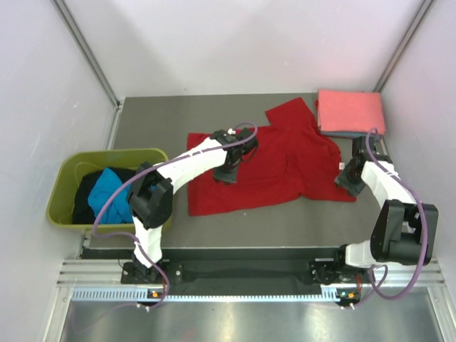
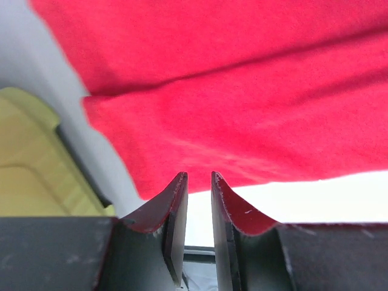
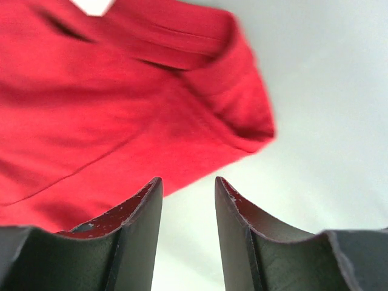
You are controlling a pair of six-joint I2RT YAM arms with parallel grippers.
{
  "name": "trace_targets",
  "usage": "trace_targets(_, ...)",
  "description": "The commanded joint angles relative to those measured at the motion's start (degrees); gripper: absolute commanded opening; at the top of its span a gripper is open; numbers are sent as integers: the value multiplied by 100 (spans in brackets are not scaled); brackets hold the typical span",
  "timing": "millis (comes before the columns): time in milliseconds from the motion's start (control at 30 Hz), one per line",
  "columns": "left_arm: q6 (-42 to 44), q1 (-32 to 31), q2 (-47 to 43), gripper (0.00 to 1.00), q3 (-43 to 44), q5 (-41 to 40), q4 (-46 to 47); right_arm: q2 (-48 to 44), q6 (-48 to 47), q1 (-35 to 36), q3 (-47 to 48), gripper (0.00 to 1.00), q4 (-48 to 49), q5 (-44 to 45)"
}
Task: Fold and stack the t-shirts
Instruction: Fold the tshirt
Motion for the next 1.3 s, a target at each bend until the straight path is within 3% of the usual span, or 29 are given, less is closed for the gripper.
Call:
trace_targets(0, 83, -28, 90, 27, -260, 352, 444, -214, 251, -272, -249, 41, 114, -47)
trace_targets(200, -31, -46, 213, 27, -893, 477, 858, -56, 252, -553, -698, 41, 614, 234)
trace_targets(433, -277, -46, 617, 28, -1279, -67, 701, 436, -38, -729, -883, 37, 1179, 804)
trace_targets(467, -408, -46, 635, 28, -1332, -198, 683, 506, -143, -773, -848, 35, 1179, 840)
trace_targets(567, -645, -46, 635, 28, -1657, -314, 683, 761, -389, -905, -786, 15, 1170, 858)
trace_targets(600, -698, -46, 627, 28, -1745, -331, 692, 753, -451, -931, -777, 4, 1170, 867)
trace_targets(633, -743, -46, 618, 28, -1946, -358, 701, 753, -547, -949, -777, 0, 1179, 885)
trace_targets(867, -1085, -169, 258, 29, -2651, -490, 657, 166, -373, -967, -777, 0, 837, 1271)
trace_targets(1033, -1226, -371, 38, 28, -2801, -402, 613, -108, -162, -967, -953, 0, 739, 920)
trace_targets(1267, -1516, -512, -94, 29, -3143, -516, 578, -564, -170, -1142, -1058, 0, 493, 1148)
